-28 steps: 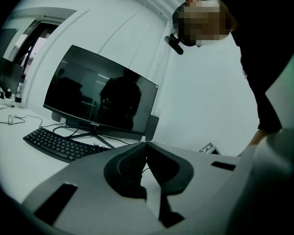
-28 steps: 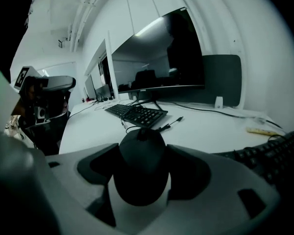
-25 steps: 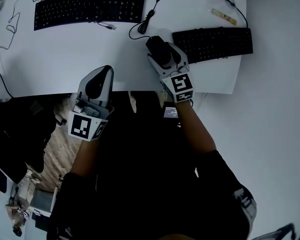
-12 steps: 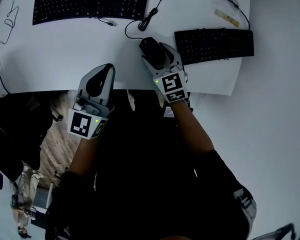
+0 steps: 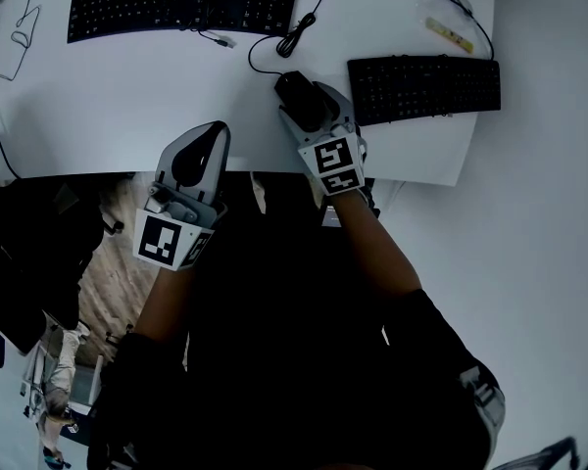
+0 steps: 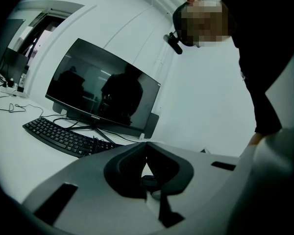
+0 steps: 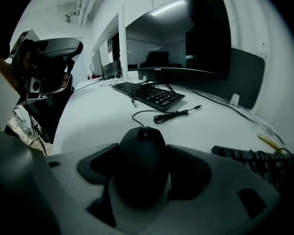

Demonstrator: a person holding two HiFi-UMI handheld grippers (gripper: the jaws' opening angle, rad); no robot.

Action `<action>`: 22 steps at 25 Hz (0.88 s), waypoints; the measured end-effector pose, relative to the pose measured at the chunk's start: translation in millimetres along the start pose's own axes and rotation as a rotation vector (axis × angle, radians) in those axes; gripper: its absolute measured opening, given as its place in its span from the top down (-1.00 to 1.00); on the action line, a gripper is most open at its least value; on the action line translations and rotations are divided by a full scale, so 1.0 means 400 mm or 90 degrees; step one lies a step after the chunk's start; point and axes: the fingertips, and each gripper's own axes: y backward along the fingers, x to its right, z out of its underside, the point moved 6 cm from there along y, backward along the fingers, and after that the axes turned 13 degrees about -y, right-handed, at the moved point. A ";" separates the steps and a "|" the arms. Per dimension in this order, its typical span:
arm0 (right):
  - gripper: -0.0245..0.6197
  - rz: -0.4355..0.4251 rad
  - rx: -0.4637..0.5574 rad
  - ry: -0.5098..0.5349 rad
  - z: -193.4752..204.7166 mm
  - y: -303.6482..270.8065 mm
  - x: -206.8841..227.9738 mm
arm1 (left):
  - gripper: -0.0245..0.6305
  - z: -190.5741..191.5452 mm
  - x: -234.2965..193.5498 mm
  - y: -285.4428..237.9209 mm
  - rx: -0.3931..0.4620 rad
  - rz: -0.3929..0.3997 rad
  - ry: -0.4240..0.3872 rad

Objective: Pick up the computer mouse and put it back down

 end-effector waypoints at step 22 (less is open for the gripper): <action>0.04 -0.127 0.308 -0.030 -0.257 0.316 0.008 | 0.94 -0.137 0.034 0.030 0.080 -0.021 -0.058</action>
